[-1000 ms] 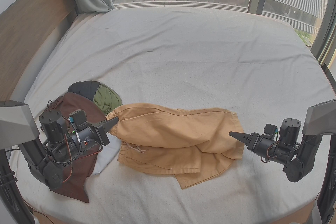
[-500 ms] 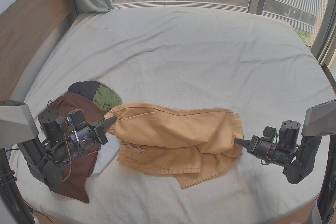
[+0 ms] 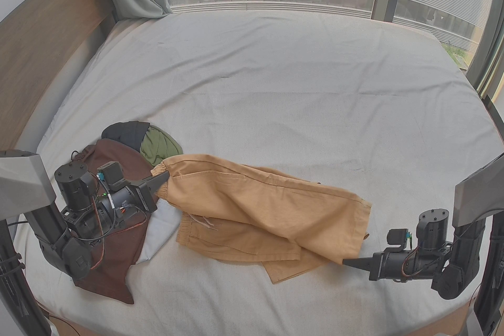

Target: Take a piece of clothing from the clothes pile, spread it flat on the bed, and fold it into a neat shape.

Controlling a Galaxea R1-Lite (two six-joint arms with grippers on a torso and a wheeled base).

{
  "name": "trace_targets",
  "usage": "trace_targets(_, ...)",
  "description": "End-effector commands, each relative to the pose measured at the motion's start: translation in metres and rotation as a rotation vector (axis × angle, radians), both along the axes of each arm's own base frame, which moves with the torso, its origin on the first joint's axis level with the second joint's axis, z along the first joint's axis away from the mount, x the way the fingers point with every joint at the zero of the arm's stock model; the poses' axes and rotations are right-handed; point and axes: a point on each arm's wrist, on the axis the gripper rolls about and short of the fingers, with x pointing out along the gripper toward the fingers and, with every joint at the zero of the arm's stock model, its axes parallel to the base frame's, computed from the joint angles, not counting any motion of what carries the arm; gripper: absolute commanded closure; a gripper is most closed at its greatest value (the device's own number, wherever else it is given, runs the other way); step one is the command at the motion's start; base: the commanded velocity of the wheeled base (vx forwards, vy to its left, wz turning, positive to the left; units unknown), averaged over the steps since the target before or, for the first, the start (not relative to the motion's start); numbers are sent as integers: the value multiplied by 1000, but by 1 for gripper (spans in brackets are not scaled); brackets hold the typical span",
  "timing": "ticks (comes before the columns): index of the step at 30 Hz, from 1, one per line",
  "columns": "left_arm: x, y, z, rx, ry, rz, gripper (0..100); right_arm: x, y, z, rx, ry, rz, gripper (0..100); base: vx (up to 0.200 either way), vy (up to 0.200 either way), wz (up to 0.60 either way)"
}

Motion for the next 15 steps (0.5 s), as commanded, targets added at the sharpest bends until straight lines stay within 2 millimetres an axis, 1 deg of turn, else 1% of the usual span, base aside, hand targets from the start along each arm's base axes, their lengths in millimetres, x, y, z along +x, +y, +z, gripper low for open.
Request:
trace_targets(1, 0, 3, -1, 0, 2, 10, 100, -9, -3, -10, -25, 64, 9, 100, 0, 0, 0)
trace_targets(3, 1, 4, -1, 0, 4, 13, 100, -11, -4, -18, -47, 85, 17, 100, 0, 0, 0)
trace_targets(7, 1, 4, -2, 1, 7, 13, 100, -10, -4, -25, -69, 93, 21, 100, 0, 0, 0)
trace_targets(15, 1, 4, -3, 4, 5, 13, 100, -8, -4, -27, -76, 85, 21, 100, 0, 0, 0)
